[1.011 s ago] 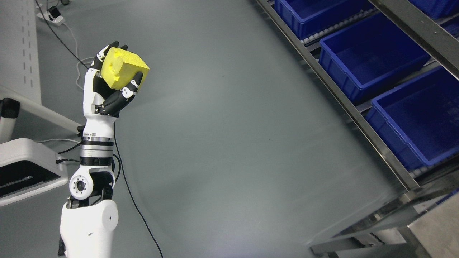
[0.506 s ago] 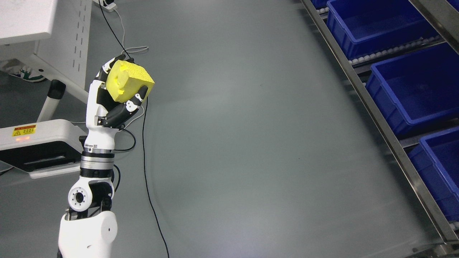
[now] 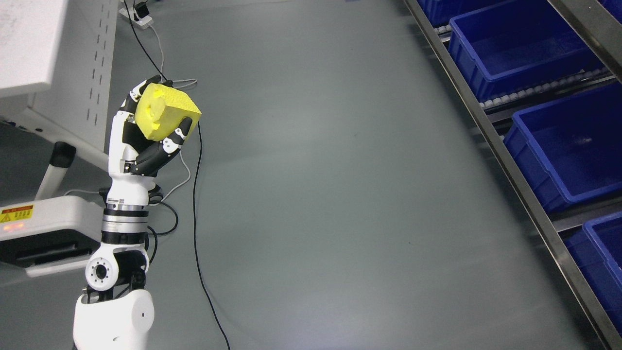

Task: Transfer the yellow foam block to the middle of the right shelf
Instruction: 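Hold the cube raised in the left hand while turning toward the bins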

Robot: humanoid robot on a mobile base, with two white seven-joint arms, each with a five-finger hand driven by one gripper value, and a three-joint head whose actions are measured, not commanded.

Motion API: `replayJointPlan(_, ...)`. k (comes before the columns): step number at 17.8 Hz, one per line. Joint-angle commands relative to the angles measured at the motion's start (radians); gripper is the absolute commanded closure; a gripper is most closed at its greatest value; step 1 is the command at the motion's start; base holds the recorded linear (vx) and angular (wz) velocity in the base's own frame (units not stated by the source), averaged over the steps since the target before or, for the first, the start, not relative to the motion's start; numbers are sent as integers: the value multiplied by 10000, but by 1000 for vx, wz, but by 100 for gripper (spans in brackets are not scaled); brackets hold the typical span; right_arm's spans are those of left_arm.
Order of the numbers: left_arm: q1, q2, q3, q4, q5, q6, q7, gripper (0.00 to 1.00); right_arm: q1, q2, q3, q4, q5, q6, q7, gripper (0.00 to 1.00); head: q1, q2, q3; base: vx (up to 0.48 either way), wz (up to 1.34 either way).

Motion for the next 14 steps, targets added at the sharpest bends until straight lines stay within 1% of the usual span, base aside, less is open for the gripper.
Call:
replayJointPlan(1, 135, 167, 344, -201, -1, 7, -10, 58, 15, -175, 1, -175, 31, 7, 4, 0, 0, 0, 0, 343, -168)
replayJointPlan(5, 227, 167, 329, -232, -1, 7, -10, 58, 15, -175, 1, -175, 31, 7, 4, 0, 0, 0, 0, 392, -266)
replayJointPlan(14, 227, 167, 84, -232, -1, 7, -25, 58, 15, -175, 1, -175, 31, 7, 4, 0, 0, 0, 0, 482, -302)
